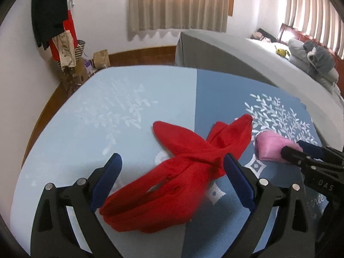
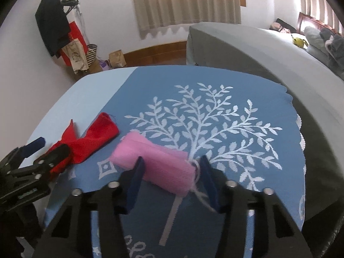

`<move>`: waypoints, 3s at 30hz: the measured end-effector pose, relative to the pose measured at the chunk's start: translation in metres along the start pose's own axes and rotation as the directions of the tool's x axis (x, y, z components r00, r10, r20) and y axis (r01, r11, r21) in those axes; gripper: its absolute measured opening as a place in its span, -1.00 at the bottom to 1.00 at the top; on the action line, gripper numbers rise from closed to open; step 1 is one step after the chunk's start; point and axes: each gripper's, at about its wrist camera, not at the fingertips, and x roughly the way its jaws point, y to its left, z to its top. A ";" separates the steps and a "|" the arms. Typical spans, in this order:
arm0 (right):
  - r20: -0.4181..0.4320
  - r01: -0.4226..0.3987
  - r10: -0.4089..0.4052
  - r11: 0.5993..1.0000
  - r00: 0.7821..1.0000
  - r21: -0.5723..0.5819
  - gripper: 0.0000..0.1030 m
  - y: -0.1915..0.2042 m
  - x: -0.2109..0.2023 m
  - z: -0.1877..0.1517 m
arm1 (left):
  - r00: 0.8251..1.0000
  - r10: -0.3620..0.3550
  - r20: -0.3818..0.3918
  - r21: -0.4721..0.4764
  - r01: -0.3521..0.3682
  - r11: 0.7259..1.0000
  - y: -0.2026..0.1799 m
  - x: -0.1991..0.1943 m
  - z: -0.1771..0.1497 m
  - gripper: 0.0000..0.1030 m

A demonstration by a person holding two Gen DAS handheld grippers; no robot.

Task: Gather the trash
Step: 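Grasp the red glove with the left tool while the right tool grasps the pink mask pack, then lift and carry the red glove and pink mask pack over the bin with both tools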

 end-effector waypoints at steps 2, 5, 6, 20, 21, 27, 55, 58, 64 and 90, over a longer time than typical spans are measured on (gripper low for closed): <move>0.001 0.000 0.000 1.000 1.000 -0.005 -0.21 0.003 0.000 0.000 | 1.000 -0.006 -0.016 0.007 0.006 1.000 -0.001 0.003 0.000 0.78; 0.001 -0.003 0.003 1.000 1.000 0.003 -0.40 0.005 0.000 -0.001 | 0.999 -0.015 -0.044 0.018 0.015 1.000 -0.003 0.008 0.000 0.62; 0.002 -0.005 0.005 1.000 1.000 0.007 -0.43 0.005 -0.001 -0.002 | 0.998 -0.016 -0.058 0.020 0.017 1.000 -0.003 0.011 0.000 0.58; 0.046 -0.035 0.032 0.998 0.998 0.051 -0.76 -0.001 -0.016 -0.008 | 0.992 -0.102 -0.071 0.101 0.109 0.989 -0.021 0.008 -0.002 -0.73; 0.047 -0.036 0.033 0.998 0.998 0.054 -0.76 -0.002 -0.018 -0.010 | 0.993 -0.098 -0.068 0.106 0.105 0.989 -0.022 0.008 -0.002 -0.75; 0.069 -0.036 0.030 0.997 0.997 0.073 -0.76 -0.009 -0.035 -0.013 | 0.996 -0.090 -0.023 0.089 0.092 0.992 -0.026 -0.009 -0.004 -0.77; 0.235 -0.030 0.014 0.997 0.972 0.064 -0.76 -0.012 -0.146 -0.016 | 0.984 -0.128 0.121 0.048 0.123 0.991 -0.054 -0.113 0.000 -0.77; 0.252 -0.028 0.012 0.998 0.968 0.059 -0.76 -0.011 -0.160 -0.018 | 0.981 -0.137 0.136 0.050 0.131 0.990 -0.060 -0.126 -0.001 -0.77; 0.283 -0.024 0.009 0.998 0.959 0.051 -0.76 -0.013 -0.190 -0.025 | 0.976 -0.144 0.164 0.062 0.135 0.989 -0.070 -0.152 -0.004 -0.77; 0.396 0.048 -0.072 0.996 0.915 0.069 -0.76 -0.039 -0.296 -0.061 | 0.944 -0.234 0.232 0.124 0.210 0.970 -0.122 -0.235 -0.018 -0.77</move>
